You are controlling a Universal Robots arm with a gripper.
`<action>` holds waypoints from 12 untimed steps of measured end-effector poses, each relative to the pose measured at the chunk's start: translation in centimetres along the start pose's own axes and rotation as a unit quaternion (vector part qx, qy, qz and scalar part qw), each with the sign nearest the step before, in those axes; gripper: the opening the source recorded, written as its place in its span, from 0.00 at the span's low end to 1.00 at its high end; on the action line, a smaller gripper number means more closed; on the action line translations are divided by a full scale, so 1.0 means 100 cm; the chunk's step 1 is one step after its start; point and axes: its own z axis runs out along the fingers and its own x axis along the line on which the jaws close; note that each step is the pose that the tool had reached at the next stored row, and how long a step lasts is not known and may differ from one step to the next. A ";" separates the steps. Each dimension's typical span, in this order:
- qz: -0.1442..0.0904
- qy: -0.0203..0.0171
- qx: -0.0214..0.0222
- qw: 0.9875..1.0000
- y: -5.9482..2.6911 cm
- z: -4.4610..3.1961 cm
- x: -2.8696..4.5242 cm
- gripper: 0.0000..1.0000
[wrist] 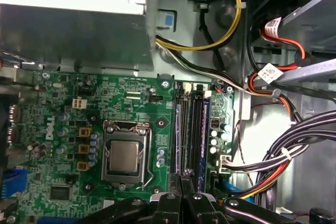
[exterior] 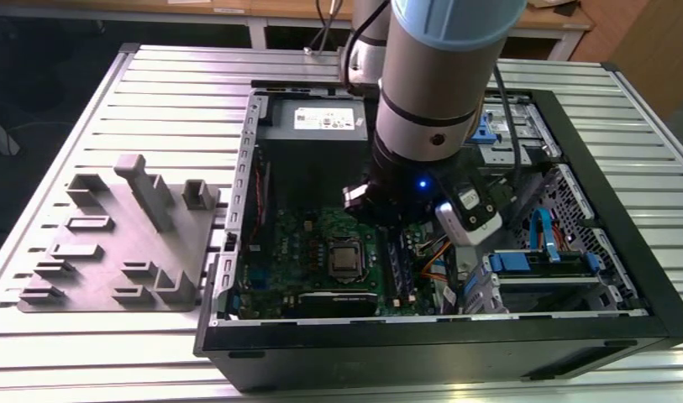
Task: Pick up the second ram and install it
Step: 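Insert the second ram into the second slot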
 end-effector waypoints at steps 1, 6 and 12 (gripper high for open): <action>0.000 0.000 0.000 1.000 -0.0001 0.0008 -0.0006 0.08; 0.000 0.000 0.000 1.000 0.0002 0.0048 -0.0016 0.08; 0.000 0.000 0.000 1.000 0.0033 0.0101 -0.0034 0.08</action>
